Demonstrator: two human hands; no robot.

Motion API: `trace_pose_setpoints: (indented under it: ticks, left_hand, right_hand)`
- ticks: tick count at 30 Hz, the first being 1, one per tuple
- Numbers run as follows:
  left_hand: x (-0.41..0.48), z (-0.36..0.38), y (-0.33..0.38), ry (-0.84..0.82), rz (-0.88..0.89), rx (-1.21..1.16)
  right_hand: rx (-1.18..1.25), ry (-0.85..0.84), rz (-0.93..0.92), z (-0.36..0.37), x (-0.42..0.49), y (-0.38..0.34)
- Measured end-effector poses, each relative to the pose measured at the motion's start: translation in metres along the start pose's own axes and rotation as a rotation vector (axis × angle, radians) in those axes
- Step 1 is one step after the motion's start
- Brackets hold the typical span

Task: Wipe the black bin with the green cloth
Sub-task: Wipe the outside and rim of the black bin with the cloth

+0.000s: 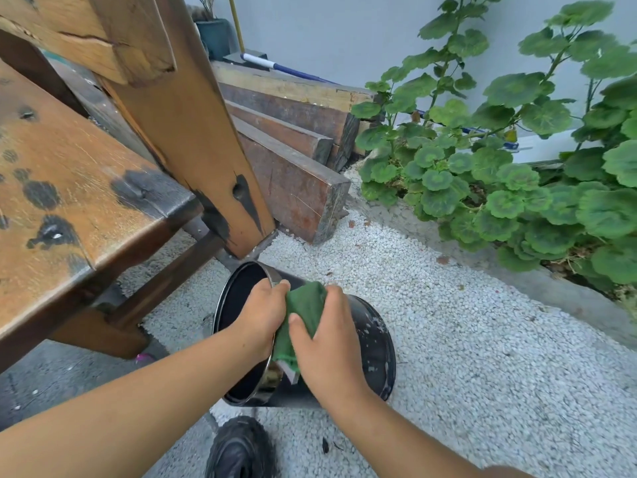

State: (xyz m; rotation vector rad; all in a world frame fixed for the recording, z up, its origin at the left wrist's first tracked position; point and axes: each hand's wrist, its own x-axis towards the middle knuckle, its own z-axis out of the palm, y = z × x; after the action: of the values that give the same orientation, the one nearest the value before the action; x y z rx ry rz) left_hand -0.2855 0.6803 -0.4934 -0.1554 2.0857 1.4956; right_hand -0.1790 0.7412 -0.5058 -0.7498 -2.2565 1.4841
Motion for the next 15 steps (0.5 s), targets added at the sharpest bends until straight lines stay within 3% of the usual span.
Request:
trace_pose_setpoints:
  ticks: [7,15]
  left_hand:
    - [-0.003,0.005,-0.002,0.045,0.074,0.026]
    - [0.003,-0.007,0.0,0.028,0.05,0.09]
  right_hand:
    - [-0.152,0.015,-0.063,0.002,0.005,0.015]
    - [-0.359,0.029,-0.006,-0.01,0.024,0.058]
